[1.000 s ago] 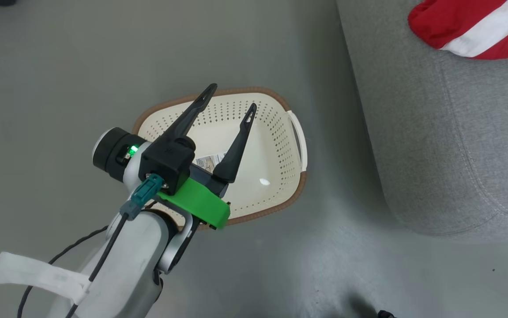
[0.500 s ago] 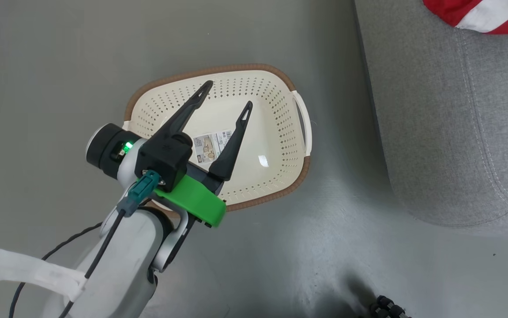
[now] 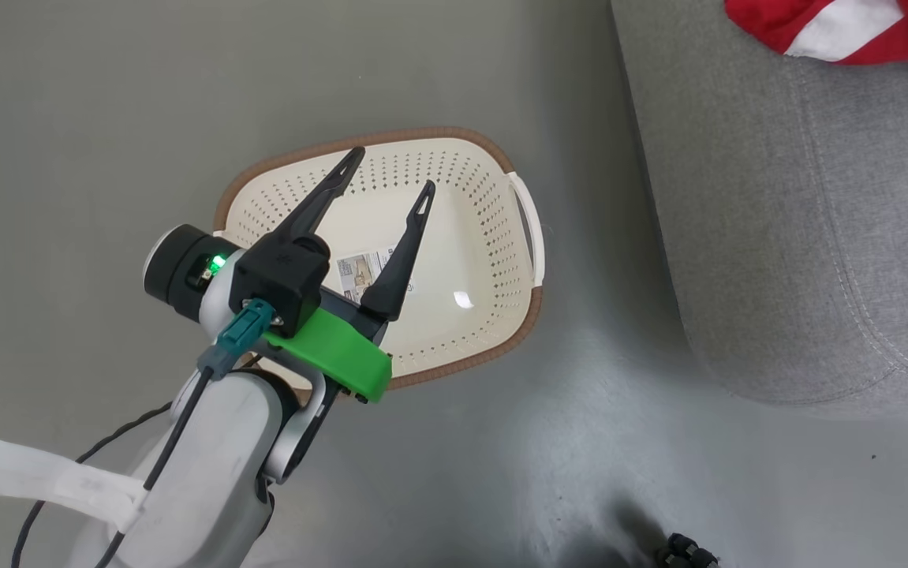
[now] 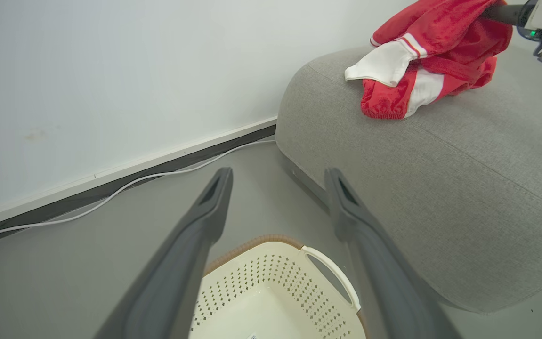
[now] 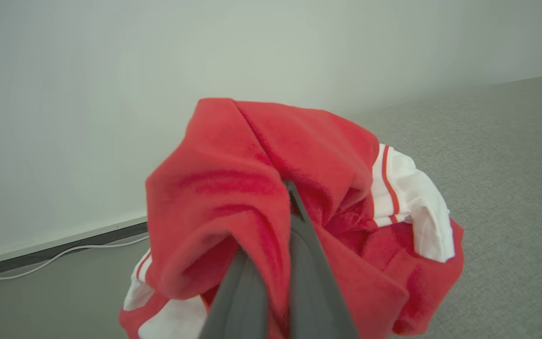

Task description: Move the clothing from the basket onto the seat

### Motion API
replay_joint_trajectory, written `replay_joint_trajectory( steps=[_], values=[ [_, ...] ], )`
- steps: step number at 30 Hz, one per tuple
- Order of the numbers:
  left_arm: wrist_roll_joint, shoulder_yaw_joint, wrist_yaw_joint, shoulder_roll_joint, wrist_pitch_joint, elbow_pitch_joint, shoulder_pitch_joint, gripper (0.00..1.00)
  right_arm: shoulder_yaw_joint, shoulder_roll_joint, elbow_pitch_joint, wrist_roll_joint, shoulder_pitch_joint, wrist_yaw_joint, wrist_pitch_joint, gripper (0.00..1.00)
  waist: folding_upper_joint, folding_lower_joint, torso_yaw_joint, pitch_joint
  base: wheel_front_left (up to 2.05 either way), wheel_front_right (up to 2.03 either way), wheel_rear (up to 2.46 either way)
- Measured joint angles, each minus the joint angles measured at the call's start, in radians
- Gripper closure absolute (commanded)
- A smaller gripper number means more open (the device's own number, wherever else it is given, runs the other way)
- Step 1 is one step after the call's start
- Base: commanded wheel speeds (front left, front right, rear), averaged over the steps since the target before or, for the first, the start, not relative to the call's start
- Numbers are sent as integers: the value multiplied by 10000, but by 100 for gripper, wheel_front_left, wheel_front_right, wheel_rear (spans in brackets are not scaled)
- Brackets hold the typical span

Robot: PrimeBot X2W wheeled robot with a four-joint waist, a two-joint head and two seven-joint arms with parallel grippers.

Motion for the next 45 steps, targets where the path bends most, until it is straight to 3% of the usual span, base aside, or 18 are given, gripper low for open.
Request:
replay_joint_trajectory(
  steps=[1, 2, 3, 13, 29, 45],
  values=[
    [-8, 4, 0, -6, -29, 33, 5, 0, 21, 48, 81, -6, 41, 58, -100, 64, 0, 0, -15, -42, 0, 0, 0],
    [-50, 2, 0, -23, -94, 63, 5, 0, 25, 96, 153, -12, 82, 102, -201, 22, 0, 0, -27, -89, 0, 0, 0],
    [-81, 2, -2, -40, -142, 86, 6, 0, 25, 144, 188, -12, 149, 140, -345, 0, 0, 0, -38, -143, 0, 0, 0],
    [-360, 460, 88, -33, -648, 552, 464, 0, 531, 370, 368, -359, 1296, 652, -802, 0, 0, 0, -230, -1053, 0, 0, 0],
    [-1210, 1112, 280, -113, -1231, 1553, 1640, 0, 675, 938, -393, -512, 2814, 748, -934, 0, 0, -1, -414, -2876, 0, 0, 0],
    [-1628, 2299, 748, -21, -1584, 1973, 3038, 0, 1258, 1998, -2165, -1200, 4169, 786, -936, 0, 0, -1, 564, -4444, 0, 0, 0]
  ],
)
